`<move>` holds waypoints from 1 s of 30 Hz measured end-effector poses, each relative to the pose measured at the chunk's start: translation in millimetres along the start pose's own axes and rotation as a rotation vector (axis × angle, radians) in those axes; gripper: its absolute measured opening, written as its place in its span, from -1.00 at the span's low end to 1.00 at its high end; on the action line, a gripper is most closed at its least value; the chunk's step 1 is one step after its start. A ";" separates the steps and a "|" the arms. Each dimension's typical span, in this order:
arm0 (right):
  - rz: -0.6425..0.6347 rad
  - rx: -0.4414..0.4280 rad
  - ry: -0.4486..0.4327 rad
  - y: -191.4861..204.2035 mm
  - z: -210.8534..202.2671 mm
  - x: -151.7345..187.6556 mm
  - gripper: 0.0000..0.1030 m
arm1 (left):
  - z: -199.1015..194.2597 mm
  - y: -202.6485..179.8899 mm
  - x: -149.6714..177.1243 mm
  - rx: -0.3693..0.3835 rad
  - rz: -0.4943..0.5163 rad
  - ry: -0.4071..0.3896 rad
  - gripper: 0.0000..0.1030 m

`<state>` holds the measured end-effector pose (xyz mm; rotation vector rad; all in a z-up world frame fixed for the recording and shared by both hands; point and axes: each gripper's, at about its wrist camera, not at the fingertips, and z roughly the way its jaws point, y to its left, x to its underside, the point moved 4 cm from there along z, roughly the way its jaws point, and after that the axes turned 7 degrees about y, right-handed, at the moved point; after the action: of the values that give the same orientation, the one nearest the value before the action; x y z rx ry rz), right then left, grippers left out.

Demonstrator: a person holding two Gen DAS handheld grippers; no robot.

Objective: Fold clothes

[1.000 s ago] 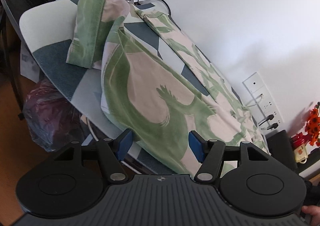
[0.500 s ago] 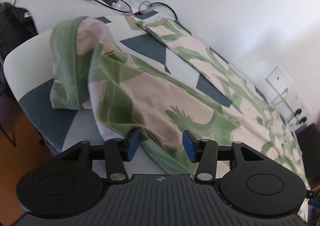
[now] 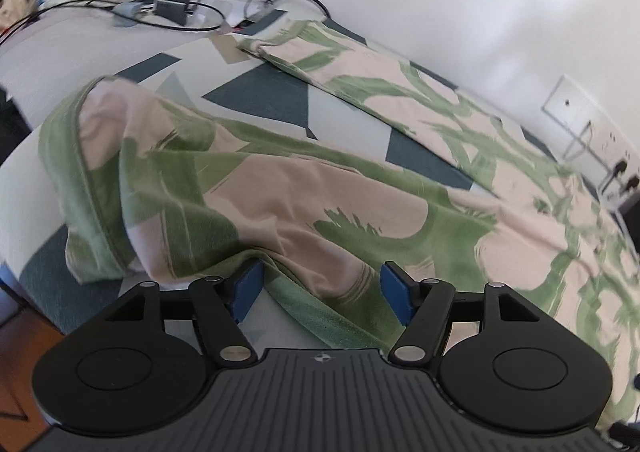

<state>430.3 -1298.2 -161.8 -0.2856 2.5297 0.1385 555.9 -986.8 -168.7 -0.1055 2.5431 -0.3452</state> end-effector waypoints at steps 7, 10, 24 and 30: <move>0.048 0.018 0.044 -2.7 23.8 15.1 -0.34 | 0.2 -9.1 -0.4 0.006 -0.006 0.100 0.69; 0.153 -0.042 0.032 -17.9 23.6 11.7 -0.79 | -8.1 -11.9 6.9 0.069 -0.116 0.211 0.70; 0.231 -0.235 -0.104 -48.0 -5.1 8.9 -0.95 | -5.8 -24.5 18.5 0.092 -0.398 0.103 0.37; 0.311 -0.231 -0.079 -64.8 -14.1 25.2 -0.22 | -12.6 -14.2 21.5 0.015 -0.430 0.085 -0.87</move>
<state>417.5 -1367.8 -166.8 0.0265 2.4646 0.5546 531.1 -1000.9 -166.0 -0.6499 2.5862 -0.5421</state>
